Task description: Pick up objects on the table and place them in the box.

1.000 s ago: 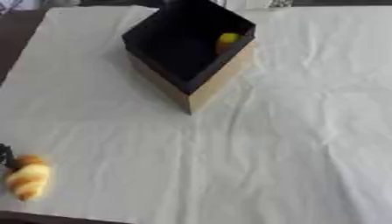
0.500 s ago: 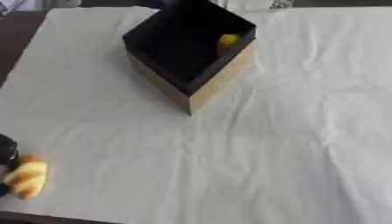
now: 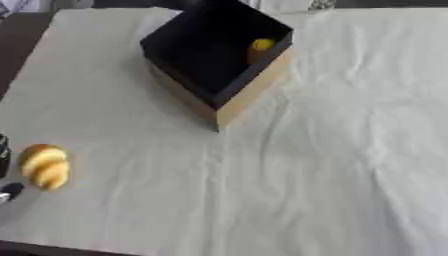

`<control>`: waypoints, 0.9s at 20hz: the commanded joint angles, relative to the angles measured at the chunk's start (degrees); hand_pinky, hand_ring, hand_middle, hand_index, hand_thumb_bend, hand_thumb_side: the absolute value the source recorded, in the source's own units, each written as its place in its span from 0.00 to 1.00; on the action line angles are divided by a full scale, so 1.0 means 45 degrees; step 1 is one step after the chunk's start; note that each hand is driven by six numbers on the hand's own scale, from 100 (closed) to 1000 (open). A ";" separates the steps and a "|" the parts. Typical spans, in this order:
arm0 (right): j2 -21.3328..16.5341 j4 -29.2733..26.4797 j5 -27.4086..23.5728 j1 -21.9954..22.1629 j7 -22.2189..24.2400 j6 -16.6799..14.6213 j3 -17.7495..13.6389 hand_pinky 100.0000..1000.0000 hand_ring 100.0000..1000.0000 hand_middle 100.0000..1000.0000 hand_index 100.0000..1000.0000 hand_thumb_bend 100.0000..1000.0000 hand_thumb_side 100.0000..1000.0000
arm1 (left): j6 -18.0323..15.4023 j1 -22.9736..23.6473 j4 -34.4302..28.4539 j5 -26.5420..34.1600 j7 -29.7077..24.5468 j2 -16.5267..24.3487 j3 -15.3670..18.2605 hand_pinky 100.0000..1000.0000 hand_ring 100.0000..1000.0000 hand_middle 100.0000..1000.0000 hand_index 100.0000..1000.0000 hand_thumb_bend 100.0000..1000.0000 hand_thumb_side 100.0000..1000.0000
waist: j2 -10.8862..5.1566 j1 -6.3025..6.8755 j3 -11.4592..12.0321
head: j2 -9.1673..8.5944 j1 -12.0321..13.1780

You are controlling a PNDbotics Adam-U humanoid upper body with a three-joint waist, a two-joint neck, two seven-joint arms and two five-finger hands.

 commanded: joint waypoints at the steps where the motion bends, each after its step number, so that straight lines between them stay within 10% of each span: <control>1: -0.0361 -0.0208 -0.0150 -0.0122 0.0049 -0.0031 -0.0008 0.91 0.90 0.68 0.78 0.00 0.24 | -0.0160 -0.1000 -0.0580 0.0412 0.0230 0.0893 0.0487 0.44 0.36 0.29 0.31 0.34 0.00 | -0.0328 0.0039 0.0008 | 0.0038 0.0017; 12: -0.0420 -0.0208 -0.0397 -0.0239 0.0290 0.0062 0.0180 0.91 0.90 0.67 0.78 0.00 0.24 | -0.2171 -0.8073 0.2256 0.2764 -0.1424 -0.0576 -0.1243 0.45 0.37 0.31 0.33 0.26 0.00 | -0.0487 0.0260 -0.0303 | 0.0271 0.0374; 18: -0.0408 -0.0208 -0.0467 -0.0234 0.0303 0.0142 0.0136 0.91 0.90 0.67 0.78 0.00 0.24 | -0.2555 -0.8988 0.3363 0.2389 -0.2049 -0.1334 -0.1331 0.58 0.50 0.46 0.53 0.33 0.00 | -0.0461 0.0370 -0.0400 | 0.0206 0.0415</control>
